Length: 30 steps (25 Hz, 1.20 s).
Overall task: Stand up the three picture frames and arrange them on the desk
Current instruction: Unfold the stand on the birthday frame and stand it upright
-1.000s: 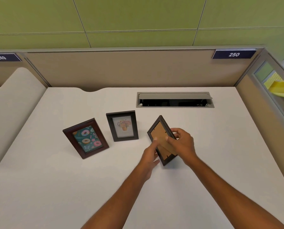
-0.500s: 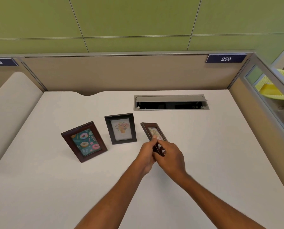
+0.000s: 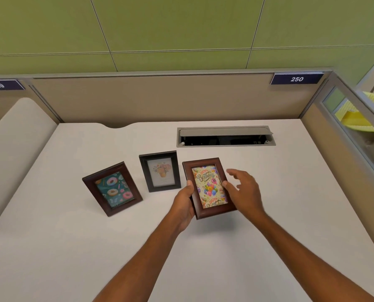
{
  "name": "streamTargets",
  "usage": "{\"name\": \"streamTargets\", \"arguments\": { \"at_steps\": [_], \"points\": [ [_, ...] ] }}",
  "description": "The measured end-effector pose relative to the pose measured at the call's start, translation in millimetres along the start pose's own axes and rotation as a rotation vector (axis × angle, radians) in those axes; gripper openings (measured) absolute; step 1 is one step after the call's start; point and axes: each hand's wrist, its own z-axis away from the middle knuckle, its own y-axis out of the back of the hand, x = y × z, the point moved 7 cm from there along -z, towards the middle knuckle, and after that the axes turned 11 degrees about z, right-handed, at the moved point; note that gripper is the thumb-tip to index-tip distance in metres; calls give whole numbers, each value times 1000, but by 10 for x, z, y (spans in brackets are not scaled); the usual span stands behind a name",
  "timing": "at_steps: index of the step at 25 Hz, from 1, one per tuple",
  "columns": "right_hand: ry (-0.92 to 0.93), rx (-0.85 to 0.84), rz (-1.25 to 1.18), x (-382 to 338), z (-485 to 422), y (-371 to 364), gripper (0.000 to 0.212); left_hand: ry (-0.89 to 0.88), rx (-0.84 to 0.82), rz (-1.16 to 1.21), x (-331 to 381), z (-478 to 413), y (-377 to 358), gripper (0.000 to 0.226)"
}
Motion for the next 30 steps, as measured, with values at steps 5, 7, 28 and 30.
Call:
{"name": "streamTargets", "arguments": {
  "at_steps": [5,7,28,30],
  "points": [
    [-352,-441,-590,255,-75,-291,25,27,-26,49,-12,-2,41,45],
    [-401,-518,-698,264,-15,-359,19,33,-50,35,-10,-5,32,46],
    [-367,-620,-666,163,80,-241,51,-181,-63,-291,200,43,-41,34],
    [-355,-621,-677,188,87,-245,50,-200,-96,-314,197,49,-37,34]
  ]
}}
